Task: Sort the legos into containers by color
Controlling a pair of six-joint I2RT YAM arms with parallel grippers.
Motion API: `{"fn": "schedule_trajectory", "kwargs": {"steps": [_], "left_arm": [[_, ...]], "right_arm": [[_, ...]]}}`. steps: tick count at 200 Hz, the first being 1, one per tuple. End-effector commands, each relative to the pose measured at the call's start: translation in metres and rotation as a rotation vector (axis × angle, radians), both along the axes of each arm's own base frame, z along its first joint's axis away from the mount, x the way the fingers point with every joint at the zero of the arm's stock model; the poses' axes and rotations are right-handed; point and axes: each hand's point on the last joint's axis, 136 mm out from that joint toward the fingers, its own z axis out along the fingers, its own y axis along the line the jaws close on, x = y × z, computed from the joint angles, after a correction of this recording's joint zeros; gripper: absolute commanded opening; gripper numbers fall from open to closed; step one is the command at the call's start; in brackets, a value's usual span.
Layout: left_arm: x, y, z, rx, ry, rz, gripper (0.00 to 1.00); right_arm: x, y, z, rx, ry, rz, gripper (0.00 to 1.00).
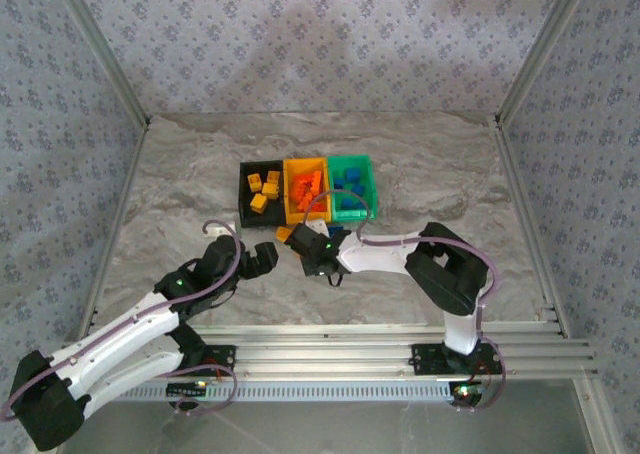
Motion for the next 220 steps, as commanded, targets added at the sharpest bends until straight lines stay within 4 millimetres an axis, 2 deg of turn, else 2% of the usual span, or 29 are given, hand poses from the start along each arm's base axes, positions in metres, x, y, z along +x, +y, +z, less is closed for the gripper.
{"fn": "schedule_trajectory", "kwargs": {"steps": [1, 21, 67, 97, 123, 141, 156, 167, 177, 200, 203, 220], "left_arm": [[-0.001, 0.002, 0.000, 0.002, -0.002, 0.012, 1.00], [0.000, 0.001, 0.001, 0.000, -0.003, 0.011, 0.99], [0.003, -0.001, 0.007, -0.001, -0.016, 0.010, 0.99], [0.004, -0.004, 0.008, 0.001, -0.018, -0.005, 0.99], [0.005, -0.005, 0.005, 0.000, -0.018, -0.007, 0.99], [0.006, -0.004, 0.005, 0.000, -0.023, -0.001, 0.99], [0.006, -0.005, 0.005, -0.002, -0.023, 0.000, 0.99], [0.007, -0.005, 0.005, 0.001, -0.023, 0.001, 0.99], [0.007, -0.005, 0.004, 0.005, -0.017, 0.001, 0.99], [0.006, -0.004, 0.002, 0.016, -0.004, 0.000, 0.99], [0.006, -0.004, 0.002, 0.016, -0.003, -0.001, 0.99], [0.004, -0.004, -0.001, 0.019, 0.005, -0.004, 0.99]], "right_arm": [[-0.001, -0.001, -0.006, -0.038, -0.001, 0.009, 0.42], [-0.012, -0.002, -0.001, -0.017, 0.008, 0.027, 0.36], [-0.050, -0.012, 0.013, 0.110, 0.067, 0.051, 0.32], [-0.067, -0.014, 0.047, 0.254, 0.065, 0.107, 0.31], [-0.067, -0.020, 0.087, 0.358, 0.044, 0.143, 0.31], [-0.043, -0.031, 0.114, 0.386, -0.018, 0.117, 0.32], [-0.011, -0.040, 0.135, 0.401, -0.069, 0.062, 0.32], [0.013, -0.046, 0.143, 0.395, -0.093, 0.016, 0.33], [0.038, -0.055, 0.145, 0.377, -0.105, -0.039, 0.32], [0.088, -0.069, 0.128, 0.295, -0.088, -0.139, 0.33], [0.097, -0.068, 0.135, 0.298, -0.103, -0.149, 0.33], [0.126, -0.075, 0.125, 0.232, -0.106, -0.198, 0.33]]}}
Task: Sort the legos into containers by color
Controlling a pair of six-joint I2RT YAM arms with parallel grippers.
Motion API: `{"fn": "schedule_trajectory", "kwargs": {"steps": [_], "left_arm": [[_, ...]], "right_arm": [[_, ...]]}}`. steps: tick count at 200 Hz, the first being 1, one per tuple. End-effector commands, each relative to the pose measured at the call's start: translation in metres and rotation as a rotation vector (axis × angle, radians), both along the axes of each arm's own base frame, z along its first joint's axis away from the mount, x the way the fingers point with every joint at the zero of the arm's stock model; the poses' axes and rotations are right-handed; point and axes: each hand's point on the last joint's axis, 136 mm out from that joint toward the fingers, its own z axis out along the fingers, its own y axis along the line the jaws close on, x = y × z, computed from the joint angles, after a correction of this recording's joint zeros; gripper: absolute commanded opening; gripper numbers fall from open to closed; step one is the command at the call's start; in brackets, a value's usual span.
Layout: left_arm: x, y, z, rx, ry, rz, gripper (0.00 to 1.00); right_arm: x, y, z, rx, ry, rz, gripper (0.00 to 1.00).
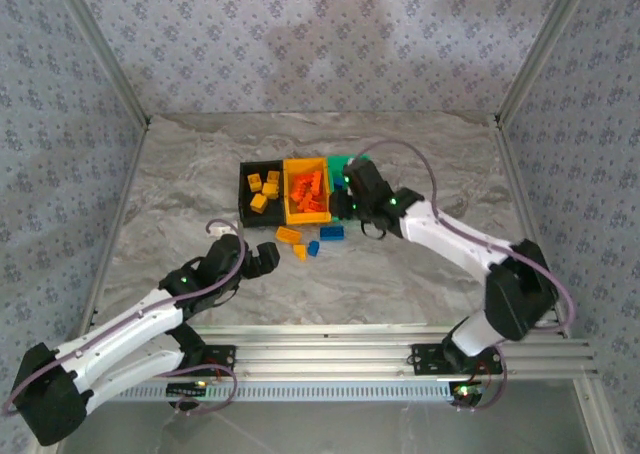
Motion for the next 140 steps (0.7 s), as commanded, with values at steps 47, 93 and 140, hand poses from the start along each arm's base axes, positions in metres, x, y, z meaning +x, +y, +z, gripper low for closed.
{"fn": "schedule_trajectory", "kwargs": {"steps": [47, 93, 140], "left_arm": [[0.000, -0.004, 0.002, -0.008, 0.004, -0.010, 0.99], [0.000, -0.006, 0.002, -0.006, 0.014, -0.018, 0.99], [0.004, -0.023, 0.011, -0.005, 0.010, -0.096, 0.99]], "right_arm": [[0.082, -0.030, -0.039, -0.189, 0.076, -0.147, 0.35], [0.100, -0.029, -0.032, -0.167, 0.073, -0.181, 0.67], [0.072, -0.029, 0.007, -0.077, -0.032, -0.185, 0.70]]}}
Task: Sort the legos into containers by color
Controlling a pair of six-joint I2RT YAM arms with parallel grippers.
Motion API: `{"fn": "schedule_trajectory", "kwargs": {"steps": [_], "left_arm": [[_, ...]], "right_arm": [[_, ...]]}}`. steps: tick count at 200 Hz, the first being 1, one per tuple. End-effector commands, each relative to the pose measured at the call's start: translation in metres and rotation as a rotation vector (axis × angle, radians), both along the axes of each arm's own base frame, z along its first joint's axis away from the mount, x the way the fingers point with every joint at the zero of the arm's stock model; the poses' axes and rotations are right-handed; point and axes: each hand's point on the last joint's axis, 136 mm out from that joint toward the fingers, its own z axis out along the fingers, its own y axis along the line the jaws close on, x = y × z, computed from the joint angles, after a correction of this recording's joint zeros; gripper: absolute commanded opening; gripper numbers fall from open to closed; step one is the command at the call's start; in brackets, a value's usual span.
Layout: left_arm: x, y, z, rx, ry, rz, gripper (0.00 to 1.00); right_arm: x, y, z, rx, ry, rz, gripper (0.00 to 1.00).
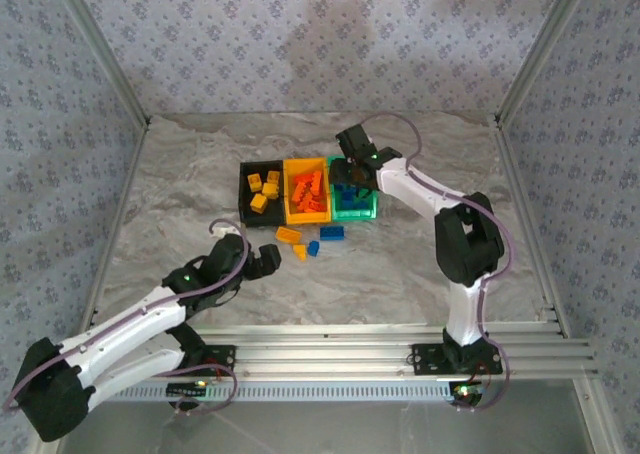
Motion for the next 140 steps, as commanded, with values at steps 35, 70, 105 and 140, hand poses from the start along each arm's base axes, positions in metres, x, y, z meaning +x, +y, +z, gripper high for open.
{"fn": "schedule_trajectory", "kwargs": {"steps": [35, 70, 105, 140], "left_arm": [[0.017, -0.054, 0.026, 0.023, -0.019, -0.186, 0.94], [0.029, -0.099, 0.020, 0.233, -0.030, -0.317, 0.83], [0.050, -0.126, 0.002, 0.456, -0.042, -0.372, 0.74], [0.068, -0.137, -0.017, 0.582, -0.037, -0.388, 0.69]], "right_arm": [[-0.070, -0.009, 0.028, 0.082, -0.107, -0.008, 0.70], [-0.110, -0.026, 0.011, 0.128, -0.086, -0.035, 0.71], [-0.132, -0.046, 0.006, 0.132, -0.090, -0.059, 0.71], [-0.146, -0.059, 0.007, 0.156, -0.105, -0.077, 0.72]]}}
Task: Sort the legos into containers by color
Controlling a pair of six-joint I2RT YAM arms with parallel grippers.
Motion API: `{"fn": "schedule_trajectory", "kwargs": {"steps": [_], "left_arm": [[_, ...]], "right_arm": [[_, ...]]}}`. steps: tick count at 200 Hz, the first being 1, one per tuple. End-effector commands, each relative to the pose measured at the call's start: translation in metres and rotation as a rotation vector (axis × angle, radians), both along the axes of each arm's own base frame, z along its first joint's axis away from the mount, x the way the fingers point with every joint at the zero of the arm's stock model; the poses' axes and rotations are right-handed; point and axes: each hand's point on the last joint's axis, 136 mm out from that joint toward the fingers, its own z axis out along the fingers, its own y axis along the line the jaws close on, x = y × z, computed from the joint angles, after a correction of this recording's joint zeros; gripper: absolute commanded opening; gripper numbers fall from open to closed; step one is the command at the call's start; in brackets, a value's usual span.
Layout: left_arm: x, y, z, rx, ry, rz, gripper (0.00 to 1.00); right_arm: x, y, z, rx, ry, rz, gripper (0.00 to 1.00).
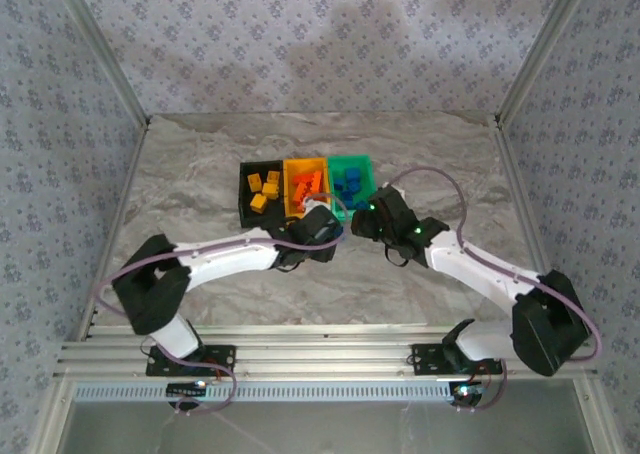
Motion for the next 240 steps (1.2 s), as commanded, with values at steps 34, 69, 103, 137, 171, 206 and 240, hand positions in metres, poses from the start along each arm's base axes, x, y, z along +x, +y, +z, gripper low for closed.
{"fn": "schedule_trajectory", "kwargs": {"steps": [34, 69, 103, 137, 171, 206, 240], "left_arm": [[0.019, -0.004, -0.020, 0.185, -0.033, -0.038, 0.64], [0.021, -0.007, -0.031, 0.206, -0.020, -0.049, 0.55], [0.016, -0.007, -0.040, 0.201, 0.009, -0.047, 0.44], [0.006, -0.001, -0.050, 0.200, 0.038, -0.036, 0.44], [0.000, 0.002, -0.059, 0.205, 0.059, -0.034, 0.44], [-0.002, 0.003, -0.058, 0.201, 0.053, -0.033, 0.36], [-0.006, -0.003, -0.043, 0.168, 0.032, -0.042, 0.29]], "right_arm": [[-0.008, -0.018, 0.010, 0.045, -0.044, -0.061, 0.72], [-0.010, -0.023, 0.017, 0.062, -0.063, -0.073, 0.72], [-0.010, -0.029, 0.021, 0.068, -0.070, -0.086, 0.73], [-0.009, -0.034, 0.021, 0.076, -0.072, -0.096, 0.73], [-0.009, -0.035, 0.019, 0.086, -0.067, -0.102, 0.73], [-0.009, -0.038, 0.020, 0.089, -0.071, -0.116, 0.73], [-0.009, -0.041, 0.021, 0.089, -0.073, -0.127, 0.73]]}}
